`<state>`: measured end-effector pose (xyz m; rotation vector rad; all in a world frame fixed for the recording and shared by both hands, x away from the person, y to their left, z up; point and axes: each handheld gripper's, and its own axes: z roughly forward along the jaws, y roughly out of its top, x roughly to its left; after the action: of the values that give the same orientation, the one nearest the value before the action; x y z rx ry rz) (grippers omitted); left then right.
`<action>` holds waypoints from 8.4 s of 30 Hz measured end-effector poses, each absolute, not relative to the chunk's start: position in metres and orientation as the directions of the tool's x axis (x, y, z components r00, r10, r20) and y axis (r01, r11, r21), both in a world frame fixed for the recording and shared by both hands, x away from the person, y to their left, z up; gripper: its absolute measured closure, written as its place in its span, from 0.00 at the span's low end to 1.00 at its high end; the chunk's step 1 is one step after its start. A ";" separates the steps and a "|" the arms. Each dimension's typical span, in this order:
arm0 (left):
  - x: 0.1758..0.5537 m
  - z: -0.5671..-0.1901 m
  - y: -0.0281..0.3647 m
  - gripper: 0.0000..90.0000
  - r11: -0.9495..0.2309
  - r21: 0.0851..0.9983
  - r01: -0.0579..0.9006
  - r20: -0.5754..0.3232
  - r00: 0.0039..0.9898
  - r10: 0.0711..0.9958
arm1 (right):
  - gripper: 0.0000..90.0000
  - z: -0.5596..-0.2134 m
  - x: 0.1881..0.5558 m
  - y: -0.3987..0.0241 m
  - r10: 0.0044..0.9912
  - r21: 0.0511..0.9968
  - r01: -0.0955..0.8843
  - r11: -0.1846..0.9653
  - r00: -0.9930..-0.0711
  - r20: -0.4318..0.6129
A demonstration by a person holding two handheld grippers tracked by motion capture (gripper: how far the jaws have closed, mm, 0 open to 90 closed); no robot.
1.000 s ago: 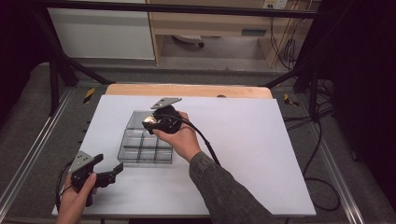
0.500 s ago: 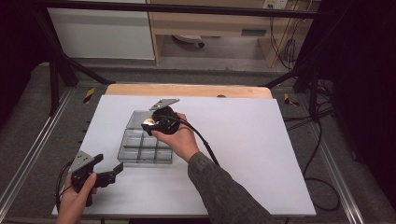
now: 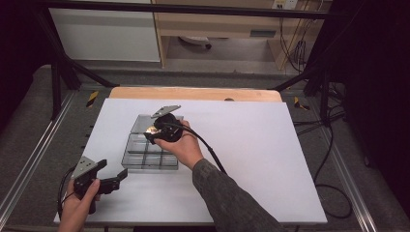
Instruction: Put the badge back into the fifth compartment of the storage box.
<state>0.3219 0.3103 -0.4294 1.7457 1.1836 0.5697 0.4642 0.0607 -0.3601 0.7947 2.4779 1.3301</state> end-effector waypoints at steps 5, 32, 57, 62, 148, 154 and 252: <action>0.322 -0.429 0.310 0.09 -0.114 0.876 0.469 -0.114 0.431 0.895 | 0.52 -0.363 0.464 0.062 0.548 0.815 0.356 0.457 -0.834 0.057; 0.322 -0.429 0.310 0.09 -0.110 0.877 0.468 -0.118 0.431 0.895 | 0.52 -0.381 0.461 0.071 0.524 0.785 0.373 0.495 -0.848 0.073; 0.322 -0.429 0.309 0.10 -0.125 0.875 0.468 -0.109 0.441 0.891 | 0.52 -0.387 0.460 0.072 0.524 0.776 0.396 0.491 -0.846 0.100; 0.322 -0.429 0.309 0.10 -0.128 0.875 0.467 -0.106 0.442 0.891 | 0.52 -0.389 0.459 0.074 0.523 0.773 0.402 0.491 -0.846 0.107; 0.322 -0.430 0.308 0.10 -0.130 0.871 0.474 -0.108 0.443 0.890 | 0.48 -0.415 0.446 0.074 0.518 0.715 0.484 0.505 -0.832 0.198; 0.322 -0.430 0.308 0.10 -0.131 0.871 0.473 -0.106 0.444 0.890 | 0.45 -0.410 0.445 0.071 0.524 0.724 0.478 0.497 -0.831 0.189; 0.317 -0.428 0.305 0.07 -0.112 0.890 0.442 -0.107 0.441 0.891 | 0.06 -0.378 0.376 -0.216 0.802 0.938 0.326 0.117 -0.588 0.104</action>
<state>0.3170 0.3046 -0.4277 1.7303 1.1555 0.5846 0.3758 -0.2156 -0.3781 1.0914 1.9701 1.4743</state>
